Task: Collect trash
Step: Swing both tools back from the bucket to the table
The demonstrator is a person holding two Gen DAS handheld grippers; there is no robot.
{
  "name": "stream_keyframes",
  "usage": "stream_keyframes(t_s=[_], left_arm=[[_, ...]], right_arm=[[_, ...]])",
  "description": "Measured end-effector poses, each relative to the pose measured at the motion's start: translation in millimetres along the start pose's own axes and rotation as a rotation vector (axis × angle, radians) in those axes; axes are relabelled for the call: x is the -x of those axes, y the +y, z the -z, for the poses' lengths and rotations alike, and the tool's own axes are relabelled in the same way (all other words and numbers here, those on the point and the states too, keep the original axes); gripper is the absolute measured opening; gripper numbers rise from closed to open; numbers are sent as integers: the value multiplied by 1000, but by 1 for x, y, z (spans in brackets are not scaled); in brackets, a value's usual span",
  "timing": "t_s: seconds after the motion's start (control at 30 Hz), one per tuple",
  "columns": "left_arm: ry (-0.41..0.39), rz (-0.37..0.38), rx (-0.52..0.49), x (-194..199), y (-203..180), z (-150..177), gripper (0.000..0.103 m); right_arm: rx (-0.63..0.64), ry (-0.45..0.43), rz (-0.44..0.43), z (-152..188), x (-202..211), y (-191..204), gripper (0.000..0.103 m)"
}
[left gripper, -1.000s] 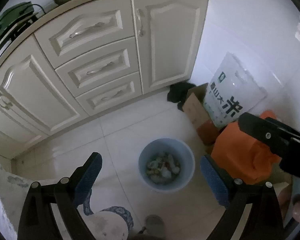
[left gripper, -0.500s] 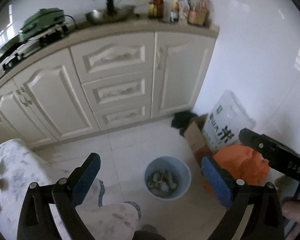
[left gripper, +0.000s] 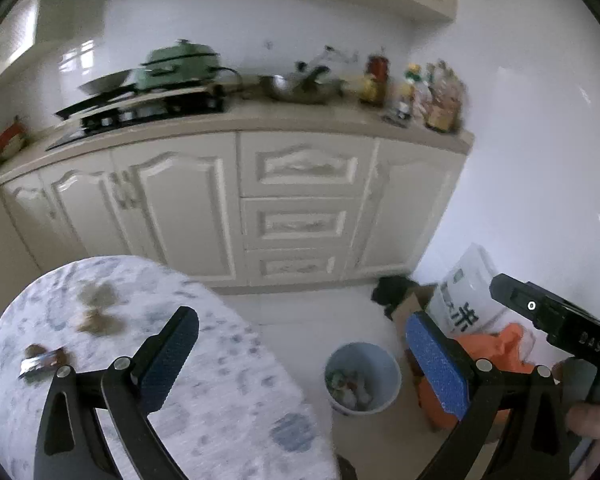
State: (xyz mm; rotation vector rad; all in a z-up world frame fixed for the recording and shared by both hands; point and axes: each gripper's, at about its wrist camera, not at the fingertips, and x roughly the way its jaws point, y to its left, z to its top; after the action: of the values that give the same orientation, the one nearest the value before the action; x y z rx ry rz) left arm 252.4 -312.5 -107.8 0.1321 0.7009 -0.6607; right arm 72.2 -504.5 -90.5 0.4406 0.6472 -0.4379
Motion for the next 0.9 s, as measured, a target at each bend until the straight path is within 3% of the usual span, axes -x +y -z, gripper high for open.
stream_keyframes(t_s=[0.47,0.7,0.9], left_arm=[[-132,-138,144,156,81,80,102],[-143,-244,215,195,115,119,102],[-81,-311,290,203,153,148,102]], right_arm=[[193,-28,-151,17,23,131,103],[314,9,-212,41,13,192,103],[389,71,-257,63,-18,238,103]])
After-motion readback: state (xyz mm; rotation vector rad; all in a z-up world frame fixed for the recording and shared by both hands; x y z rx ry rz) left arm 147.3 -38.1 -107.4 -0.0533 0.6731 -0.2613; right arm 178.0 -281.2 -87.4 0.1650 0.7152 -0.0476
